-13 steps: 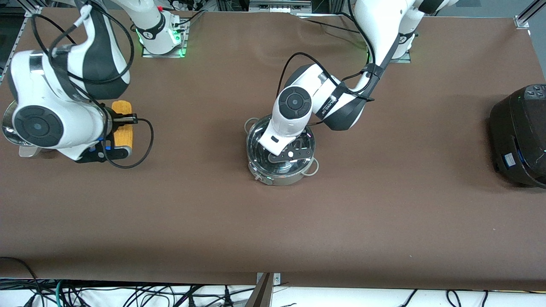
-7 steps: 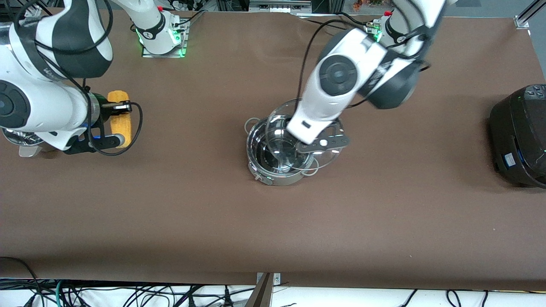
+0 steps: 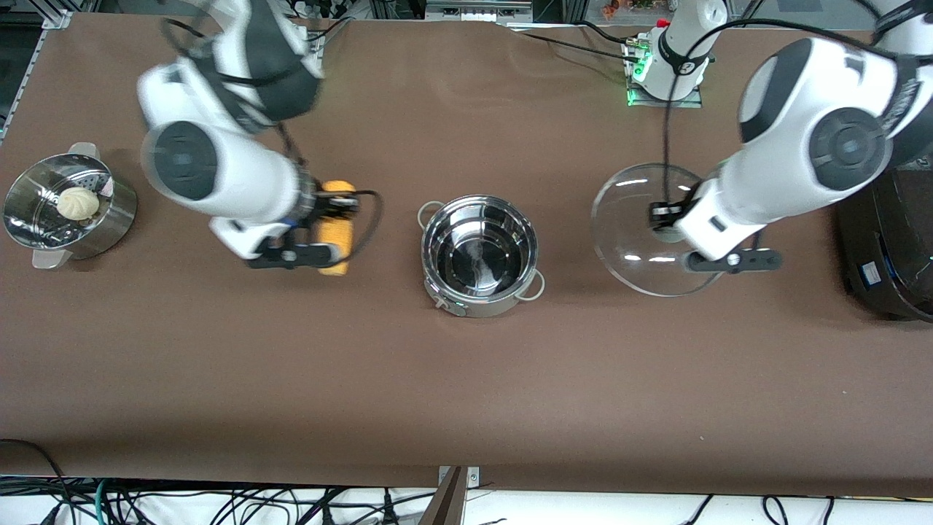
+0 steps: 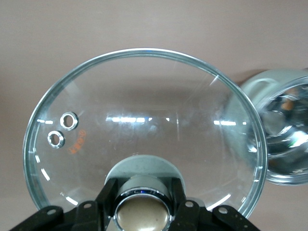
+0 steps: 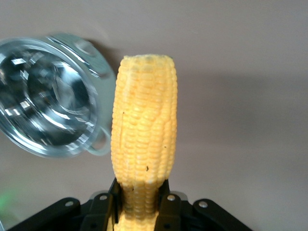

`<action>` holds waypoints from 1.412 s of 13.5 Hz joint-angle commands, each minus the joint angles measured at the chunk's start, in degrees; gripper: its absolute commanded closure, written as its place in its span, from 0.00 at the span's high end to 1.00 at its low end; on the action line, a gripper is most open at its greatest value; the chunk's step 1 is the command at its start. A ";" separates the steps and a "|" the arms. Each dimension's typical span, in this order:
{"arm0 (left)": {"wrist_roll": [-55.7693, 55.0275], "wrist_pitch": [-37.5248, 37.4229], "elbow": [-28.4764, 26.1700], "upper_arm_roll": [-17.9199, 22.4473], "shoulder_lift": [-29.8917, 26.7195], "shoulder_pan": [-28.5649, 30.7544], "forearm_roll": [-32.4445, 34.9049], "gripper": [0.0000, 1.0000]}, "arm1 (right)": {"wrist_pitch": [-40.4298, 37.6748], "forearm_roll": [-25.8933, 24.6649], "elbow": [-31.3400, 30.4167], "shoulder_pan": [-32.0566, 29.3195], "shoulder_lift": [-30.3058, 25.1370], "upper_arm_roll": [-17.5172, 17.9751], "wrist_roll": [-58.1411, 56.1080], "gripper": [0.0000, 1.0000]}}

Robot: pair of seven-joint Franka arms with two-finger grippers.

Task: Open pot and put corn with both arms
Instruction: 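Lower the corn into the pot while the left gripper sets the lid down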

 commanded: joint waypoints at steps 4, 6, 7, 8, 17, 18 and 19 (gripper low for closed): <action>12.04 26.67 -32.08 -0.83 -10.17 10.02 1.00 0.00 | 16.35 0.38 1.90 10.92 9.42 -0.40 15.64 0.01; 12.04 33.99 -36.33 -0.74 -7.64 10.54 1.00 0.00 | 24.42 0.46 1.90 12.77 12.94 -0.40 16.10 0.01; 12.12 35.93 -36.34 -0.74 -4.92 11.33 1.00 0.00 | 27.08 0.37 1.81 13.91 14.26 -0.49 16.19 0.01; 12.21 38.39 -36.34 -0.74 -2.20 11.86 1.00 0.00 | 27.71 0.11 1.63 14.97 15.14 -0.49 16.19 0.02; 12.21 49.84 -35.64 -0.83 10.75 13.18 0.92 0.78 | 38.06 0.55 -0.30 16.56 21.12 -0.40 15.74 0.10; 12.21 49.49 -35.55 -0.83 10.58 13.53 0.92 0.97 | 38.44 0.46 -0.30 17.00 21.04 -0.49 15.83 0.30; 12.04 49.14 -35.47 -0.83 9.71 13.62 0.92 1.00 | 38.53 -0.15 -0.48 17.18 20.87 -0.49 15.83 0.99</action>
